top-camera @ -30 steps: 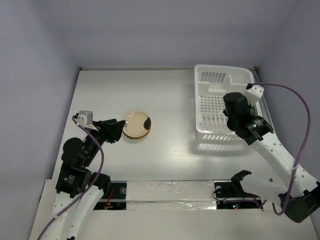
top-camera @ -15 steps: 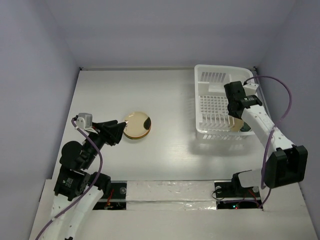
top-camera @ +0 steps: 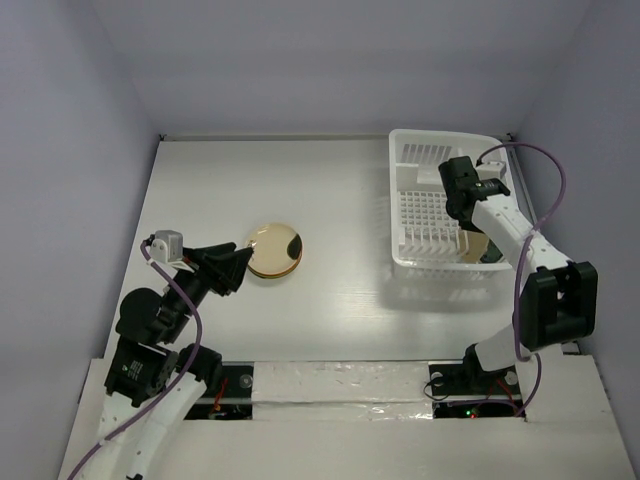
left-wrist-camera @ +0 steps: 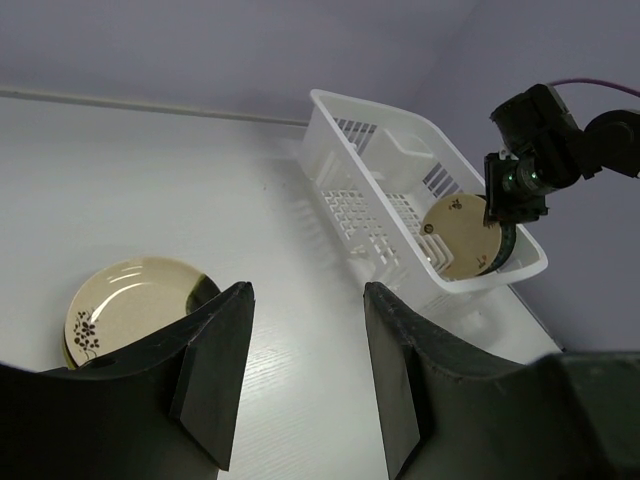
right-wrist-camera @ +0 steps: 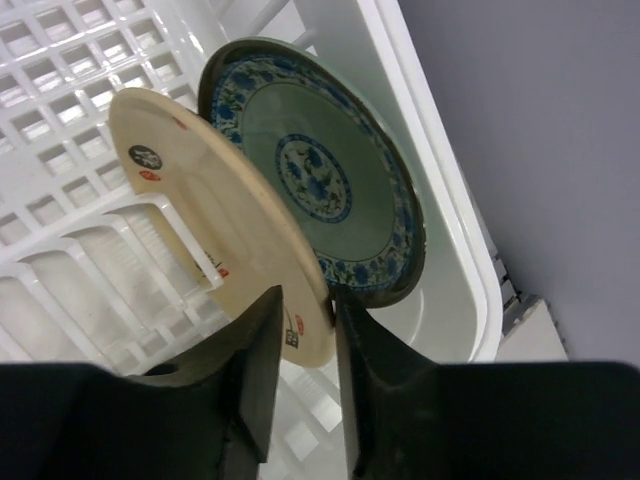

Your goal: Unload the plates from the dish rack

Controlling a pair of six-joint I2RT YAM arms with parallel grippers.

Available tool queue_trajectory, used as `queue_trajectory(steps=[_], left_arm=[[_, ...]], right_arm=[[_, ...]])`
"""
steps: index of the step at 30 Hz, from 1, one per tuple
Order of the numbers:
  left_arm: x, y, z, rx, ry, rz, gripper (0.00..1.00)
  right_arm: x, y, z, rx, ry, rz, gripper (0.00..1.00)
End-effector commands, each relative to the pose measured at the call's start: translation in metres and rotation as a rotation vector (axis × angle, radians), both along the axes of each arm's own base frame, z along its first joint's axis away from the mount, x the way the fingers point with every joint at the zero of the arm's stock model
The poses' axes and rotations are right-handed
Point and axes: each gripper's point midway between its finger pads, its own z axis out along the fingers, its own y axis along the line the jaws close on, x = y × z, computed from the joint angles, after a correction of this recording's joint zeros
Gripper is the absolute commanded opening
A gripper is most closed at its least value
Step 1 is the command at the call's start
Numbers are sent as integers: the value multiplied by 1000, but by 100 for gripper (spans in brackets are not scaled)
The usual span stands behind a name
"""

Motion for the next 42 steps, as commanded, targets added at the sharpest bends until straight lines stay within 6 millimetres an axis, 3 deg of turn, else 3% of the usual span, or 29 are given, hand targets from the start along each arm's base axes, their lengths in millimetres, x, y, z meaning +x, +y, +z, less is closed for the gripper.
queue_trajectory(steps=[1,3,8,11,14,17,26,30,34,36,38,41,42], left_arm=[[-2,1,10,-21,-36,2,45],[-2,1,10,-21,-36,2,45],[-2,1,10,-21,-34,2,45],[-2,1,10,-21,-34,5,45],[-2,1,9,-20,-31,3,45],[-1,0,9,-19,-31,0,45],[0,0,7,-18,-23,5,45],[2,0,6,-17,-17,5,45],[2,-1,5,-14,-15,3,45],[4,1,5,-14,-11,12,45],[5,1,4,-13,-7,17,45],[8,1,2,-11,4,22,45],[8,0,1,-9,7,22,45]], right_arm=[[12,-3,9,-31,-21,0,31],[14,-6,9,-51,-21,-7,25],[19,-7,12,-66,-34,-5,25],[20,-7,14,-72,-31,-4,3],[14,-12,27,-98,-51,-15,0],[8,-13,52,-133,-97,-15,0],[-3,12,106,-192,-181,59,0],[-12,23,139,-196,-284,53,0],[-11,65,177,-58,-444,161,0],[-3,110,185,60,-515,292,0],[4,137,194,157,-591,346,0],[18,204,190,355,-648,513,0],[18,237,184,457,-632,610,0]])
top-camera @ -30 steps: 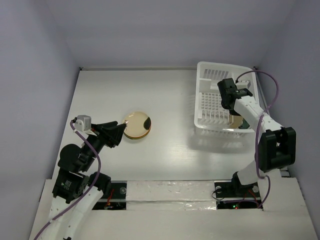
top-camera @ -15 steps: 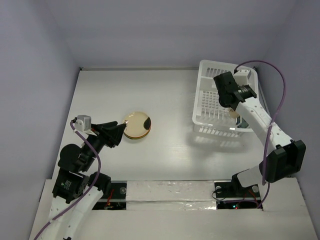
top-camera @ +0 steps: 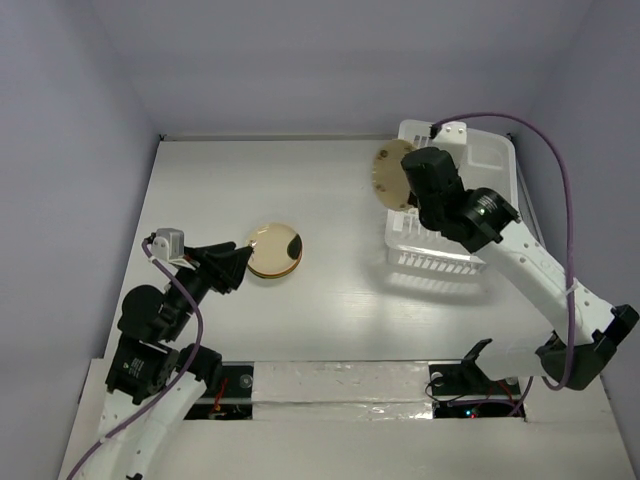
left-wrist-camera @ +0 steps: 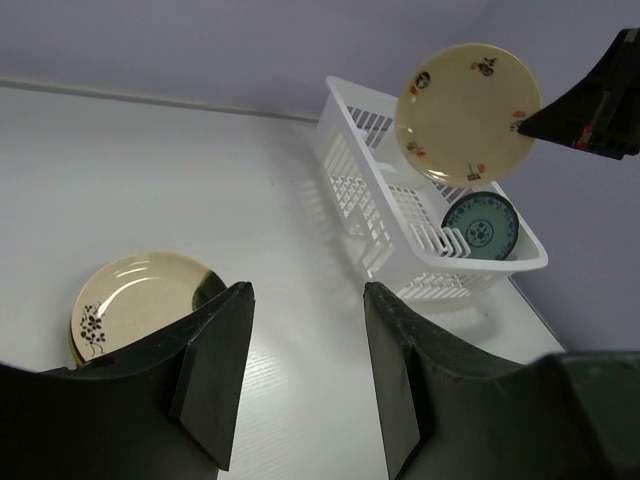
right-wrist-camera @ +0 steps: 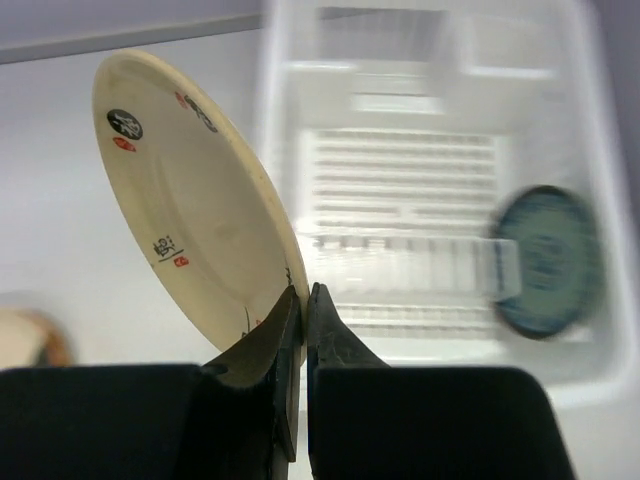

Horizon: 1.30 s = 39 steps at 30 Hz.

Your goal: Unload the plates from the dish rack

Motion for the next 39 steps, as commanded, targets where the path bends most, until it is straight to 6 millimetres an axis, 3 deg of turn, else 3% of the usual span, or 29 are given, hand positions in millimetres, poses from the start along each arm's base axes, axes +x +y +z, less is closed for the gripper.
queue_trajectory(steps=[1,3,6,8,9,11,13,15,21,24,28,30,32,33,34,36,37,39], left_arm=[[6,-1,2,-8,-1,7,45],[8,0,2,-7,1,14,45],[11,3,1,-6,7,33,45],[12,3,0,-4,8,33,45],[12,3,0,-4,8,33,45],[12,3,0,-5,10,34,45],[14,4,-1,-4,14,42,45],[15,3,-2,0,18,39,45],[14,3,-2,1,17,37,45],[16,4,-2,2,20,44,45],[16,5,-3,2,20,45,45],[15,5,-2,0,18,45,45],[15,5,-2,0,16,45,45],[15,5,-2,0,16,45,45],[14,5,-1,-1,13,44,45],[14,5,0,0,9,45,45],[14,5,0,-2,8,44,45],[13,4,0,-2,7,39,45]], right_arm=[[21,99,10,299,-83,290,0],[28,152,-6,409,-59,428,0],[32,211,-31,525,1,560,0],[37,236,-42,575,23,619,0],[34,257,-62,595,88,664,0],[39,271,-67,624,98,688,0],[38,289,-92,634,161,706,0],[40,294,-104,645,193,695,0],[21,321,-160,670,328,743,0],[14,326,-177,681,381,756,4],[10,324,-183,661,397,744,23],[8,321,-185,644,406,741,27],[2,318,-190,621,418,740,41],[1,315,-189,612,418,737,42],[0,314,-189,606,421,738,53],[1,302,-190,570,414,703,54],[4,295,-175,566,369,684,55],[5,276,-166,537,326,631,55]])
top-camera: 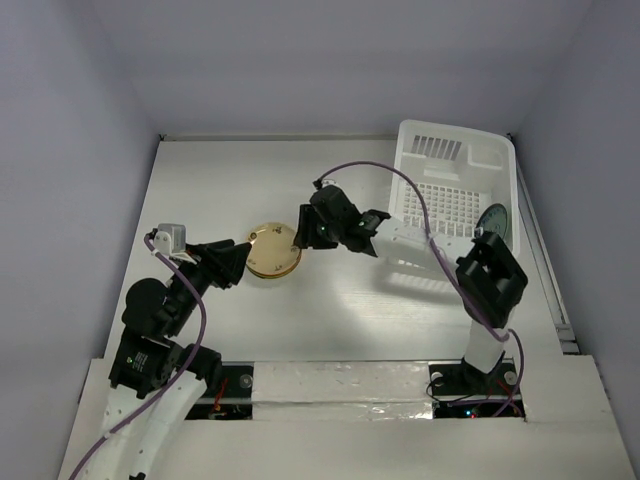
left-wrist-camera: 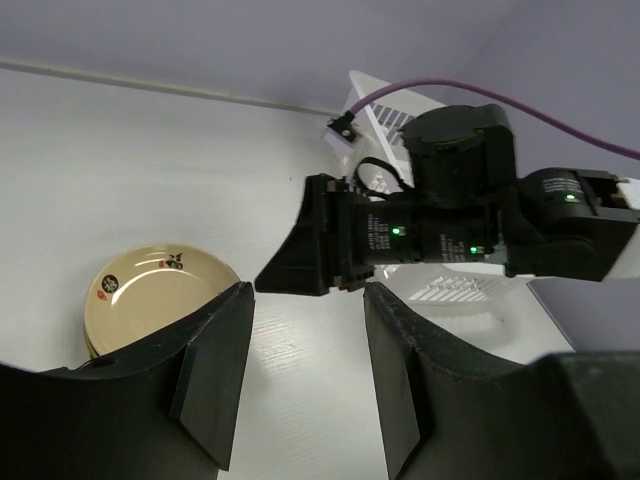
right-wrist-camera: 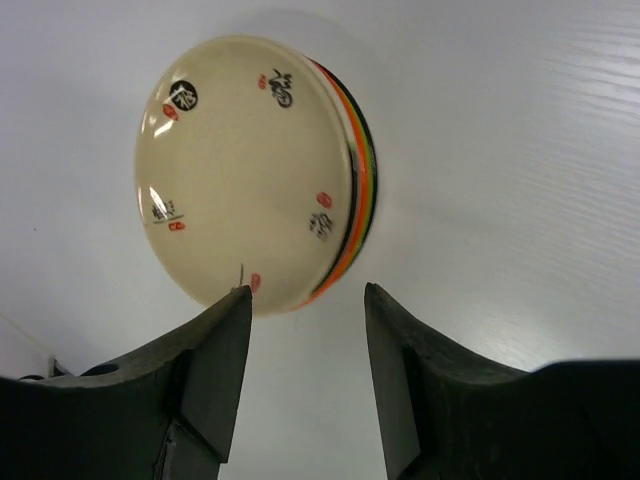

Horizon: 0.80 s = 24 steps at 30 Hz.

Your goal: Unload the plates from the dish rack

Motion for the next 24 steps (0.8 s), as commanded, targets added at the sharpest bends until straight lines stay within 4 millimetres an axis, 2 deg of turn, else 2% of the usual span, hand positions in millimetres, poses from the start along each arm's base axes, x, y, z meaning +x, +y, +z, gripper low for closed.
queue_trajectory(steps=[1,3,4,5,6,7,8,9,10,11,12,13,14,15,16,17,18,20,21,22,24], left_arm=[[0,-1,9,-16,-38,-5,45],[0,0,10,-17,-40,-5,45],[-1,0,11,-19,-46,-5,45],[-2,0,11,-19,-46,-7,45],[-2,-1,12,-21,-51,-10,45],[-3,-1,12,-21,-52,-10,45],[-4,0,14,-25,-59,-12,45],[-4,0,14,-25,-59,-10,45],[-6,1,16,-30,-68,-9,45],[-7,1,17,-32,-72,-7,45],[-8,2,17,-33,-77,-6,44],[-9,2,19,-35,-86,-7,41],[-11,0,20,-36,-90,-18,37],[-11,1,20,-36,-92,-16,31],[-11,1,22,-35,-98,-16,26],[-11,2,22,-36,-99,-8,20],[-10,3,22,-36,-99,-4,8],[-11,6,23,-37,-104,8,4],[-12,6,23,-39,-106,8,3],[-14,4,24,-40,-107,-2,4],[-15,2,24,-40,-109,-13,10]], right_arm=[[6,-34,72,18,-178,-126,54],[9,-64,79,-16,-205,-201,50],[19,-88,86,-28,-224,-263,41],[18,-111,100,-31,-237,-307,31],[22,-131,105,-45,-244,-357,19],[24,-159,98,-91,-249,-426,1],[33,-196,98,-119,-246,-514,0],[30,-222,115,-98,-279,-568,0],[27,-249,108,-130,-276,-631,0],[27,-285,108,-161,-271,-719,0],[20,-310,122,-149,-304,-786,0],[15,-331,119,-169,-299,-836,0],[13,-366,119,-180,-290,-918,3],[9,-382,119,-191,-288,-936,6],[4,-394,124,-174,-292,-950,14],[1,-410,118,-195,-273,-976,19],[-4,-438,115,-227,-257,-1033,23],[-10,-454,115,-262,-240,-1061,38],[-12,-462,116,-290,-244,-1080,44],[-15,-474,117,-313,-244,-1112,54],[-15,-484,109,-363,-196,-1110,59]])
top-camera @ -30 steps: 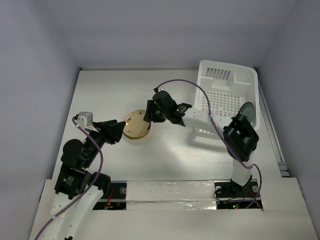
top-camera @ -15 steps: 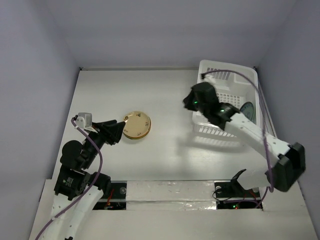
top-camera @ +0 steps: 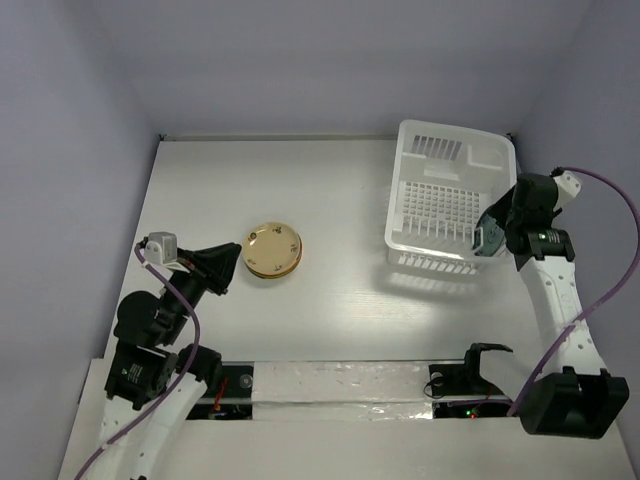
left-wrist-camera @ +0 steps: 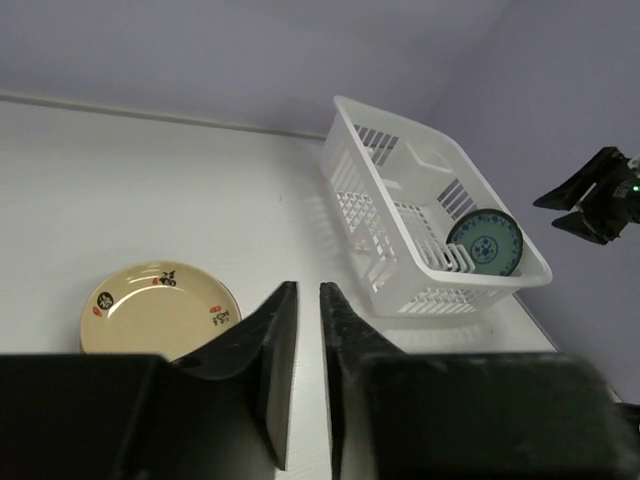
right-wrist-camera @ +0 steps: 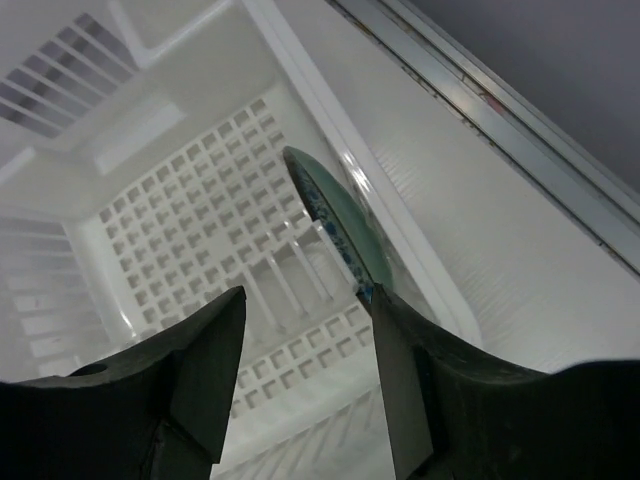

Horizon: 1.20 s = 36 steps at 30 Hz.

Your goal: Unload the plates from the dish rack

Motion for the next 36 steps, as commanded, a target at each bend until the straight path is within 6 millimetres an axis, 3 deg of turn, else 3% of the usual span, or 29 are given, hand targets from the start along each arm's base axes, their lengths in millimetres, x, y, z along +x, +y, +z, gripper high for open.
queue_trajectory(steps=[1,6,10,12,18,23,29,36], left_arm=[[-4,-1,12,-17,-49,-13,14],[-6,-2,13,-19,-51,-18,26],[-8,-3,15,-19,-62,-26,26],[-8,0,15,-21,-63,-11,26],[-10,0,16,-24,-66,-14,26],[-10,0,16,-21,-66,-15,26],[-11,0,17,-25,-71,-16,26],[-10,-2,15,-23,-63,-25,26]], right_arm=[[-7,-20,-11,-57,118,-10,59],[1,-27,-32,-86,239,-13,49],[6,-33,-41,-99,306,-36,41],[9,-35,-37,-109,307,-34,40],[21,-41,-51,-125,397,-41,38],[25,-45,-61,-144,461,-40,31],[24,-39,-68,-171,488,8,13],[20,-16,-53,-320,496,83,0]])
